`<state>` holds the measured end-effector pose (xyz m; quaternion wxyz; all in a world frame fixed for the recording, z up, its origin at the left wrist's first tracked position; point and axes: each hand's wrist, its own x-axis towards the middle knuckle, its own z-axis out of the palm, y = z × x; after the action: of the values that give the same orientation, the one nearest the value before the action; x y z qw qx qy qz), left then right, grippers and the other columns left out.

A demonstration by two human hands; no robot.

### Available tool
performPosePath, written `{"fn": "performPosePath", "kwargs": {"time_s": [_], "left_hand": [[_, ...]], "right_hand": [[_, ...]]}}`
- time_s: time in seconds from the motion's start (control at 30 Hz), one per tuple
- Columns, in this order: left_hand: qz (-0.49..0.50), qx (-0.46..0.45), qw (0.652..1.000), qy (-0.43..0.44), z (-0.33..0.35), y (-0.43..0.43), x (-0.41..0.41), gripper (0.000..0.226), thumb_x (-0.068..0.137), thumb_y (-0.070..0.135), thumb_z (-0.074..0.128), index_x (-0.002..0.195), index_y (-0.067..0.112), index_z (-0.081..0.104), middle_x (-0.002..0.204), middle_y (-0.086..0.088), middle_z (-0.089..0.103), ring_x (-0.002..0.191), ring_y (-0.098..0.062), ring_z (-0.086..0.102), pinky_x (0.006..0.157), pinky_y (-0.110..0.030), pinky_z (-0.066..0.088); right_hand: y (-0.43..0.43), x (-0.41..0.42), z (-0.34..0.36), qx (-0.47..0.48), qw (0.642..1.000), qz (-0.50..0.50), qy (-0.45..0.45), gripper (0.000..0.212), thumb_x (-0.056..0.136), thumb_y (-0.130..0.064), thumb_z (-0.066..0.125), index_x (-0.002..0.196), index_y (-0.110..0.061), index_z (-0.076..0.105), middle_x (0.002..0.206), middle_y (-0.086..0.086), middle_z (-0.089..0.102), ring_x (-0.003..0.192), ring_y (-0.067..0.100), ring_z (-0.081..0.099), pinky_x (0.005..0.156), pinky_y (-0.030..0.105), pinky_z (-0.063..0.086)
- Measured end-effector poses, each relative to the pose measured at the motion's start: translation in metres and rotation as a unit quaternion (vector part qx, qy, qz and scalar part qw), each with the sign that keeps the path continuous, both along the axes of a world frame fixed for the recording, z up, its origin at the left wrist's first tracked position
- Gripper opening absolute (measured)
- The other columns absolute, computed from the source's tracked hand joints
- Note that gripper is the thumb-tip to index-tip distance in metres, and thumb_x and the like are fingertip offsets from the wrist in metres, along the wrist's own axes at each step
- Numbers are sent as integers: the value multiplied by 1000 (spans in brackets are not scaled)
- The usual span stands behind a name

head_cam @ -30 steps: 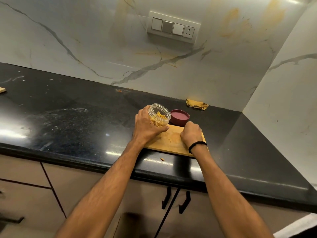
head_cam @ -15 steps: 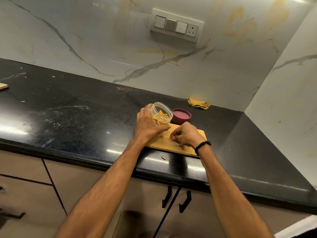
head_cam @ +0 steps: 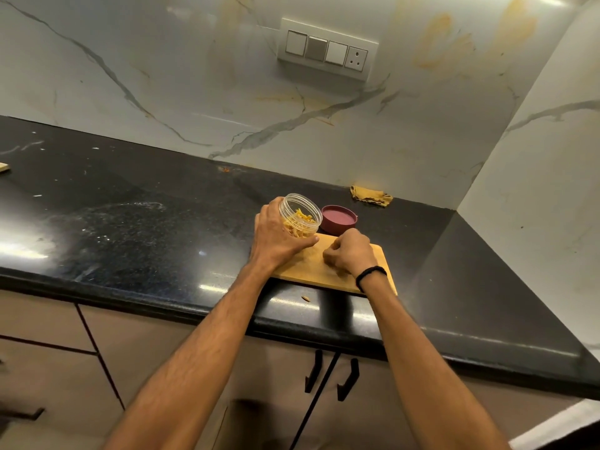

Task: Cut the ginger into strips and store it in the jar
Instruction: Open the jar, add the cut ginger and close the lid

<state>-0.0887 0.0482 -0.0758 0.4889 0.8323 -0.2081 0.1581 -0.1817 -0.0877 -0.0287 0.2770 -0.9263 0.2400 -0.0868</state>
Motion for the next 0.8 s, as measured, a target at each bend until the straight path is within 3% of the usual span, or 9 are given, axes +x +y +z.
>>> {"fn": "performPosePath", "kwargs": {"time_s": [0.07, 0.13, 0.2, 0.27, 0.33, 0.4, 0.6, 0.7, 0.8], "left_hand": [[-4, -2, 1000, 6, 1, 0, 0, 113, 56, 55, 92, 146, 17, 36, 138, -6, 48, 127, -19, 44, 98, -22, 31], [-4, -1, 1000, 8, 2, 1, 1, 112, 57, 55, 92, 147, 18, 35, 138, -5, 47, 126, -18, 44, 97, -21, 31], [-7, 6, 1000, 8, 2, 1, 2, 113, 57, 56, 91, 147, 20, 34, 138, -3, 47, 126, -17, 43, 96, -21, 30], [-8, 11, 1000, 9, 1, 2, 1, 113, 57, 56, 91, 147, 21, 33, 137, -2, 46, 126, -17, 43, 96, -22, 30], [-6, 11, 1000, 15, 1, 2, 0, 113, 56, 57, 91, 147, 22, 32, 137, -2, 46, 125, -17, 43, 96, -22, 30], [-9, 11, 1000, 17, 1, 1, -1, 114, 55, 58, 91, 146, 22, 32, 136, -1, 47, 125, -16, 43, 96, -22, 30], [-12, 13, 1000, 9, 3, 2, -1, 111, 57, 58, 90, 146, 21, 34, 136, -2, 47, 126, -17, 43, 97, -22, 29], [-13, 8, 1000, 10, 2, 1, -1, 112, 56, 57, 91, 145, 20, 35, 137, -2, 48, 127, -18, 43, 97, -22, 29], [-5, -5, 1000, 14, 1, 0, 0, 113, 54, 57, 91, 145, 21, 36, 137, -2, 48, 126, -18, 43, 98, -21, 31]], "right_hand": [[-9, 1, 8, 117, 988, -41, -90, 9, 84, -18, 74, 88, -10, 76, 85, 7, 71, 85, 17, 66, 83, 38, 58], [-10, 3, 25, 217, 951, -64, -209, 6, 81, -20, 76, 84, -15, 76, 86, 5, 73, 88, 17, 67, 81, 37, 59], [-3, 10, 43, 227, 938, -39, -258, 6, 82, -25, 77, 85, -19, 75, 86, -1, 72, 87, 13, 67, 75, 30, 59], [13, 21, 55, 160, 967, 17, -200, 12, 82, -27, 77, 89, -18, 74, 85, -3, 71, 83, 9, 66, 71, 26, 57], [22, 33, 57, 78, 990, 50, -103, 19, 79, -28, 79, 93, -15, 74, 86, -3, 70, 81, 9, 66, 72, 30, 59], [21, 40, 55, 53, 995, 49, -66, 18, 82, -25, 77, 96, -13, 75, 90, -1, 71, 83, 11, 65, 75, 35, 59], [6, 32, 61, 157, 980, 24, -117, 21, 79, -28, 80, 89, -11, 74, 85, 1, 69, 74, 8, 60, 55, 21, 45], [-14, 37, 56, 203, 968, -11, -148, 13, 85, -26, 74, 88, -13, 74, 86, 1, 68, 80, 12, 60, 59, 23, 47], [-44, 55, 49, 110, 980, -67, -151, 13, 88, -27, 70, 88, -15, 74, 90, 4, 70, 89, 19, 64, 72, 34, 57]]}}
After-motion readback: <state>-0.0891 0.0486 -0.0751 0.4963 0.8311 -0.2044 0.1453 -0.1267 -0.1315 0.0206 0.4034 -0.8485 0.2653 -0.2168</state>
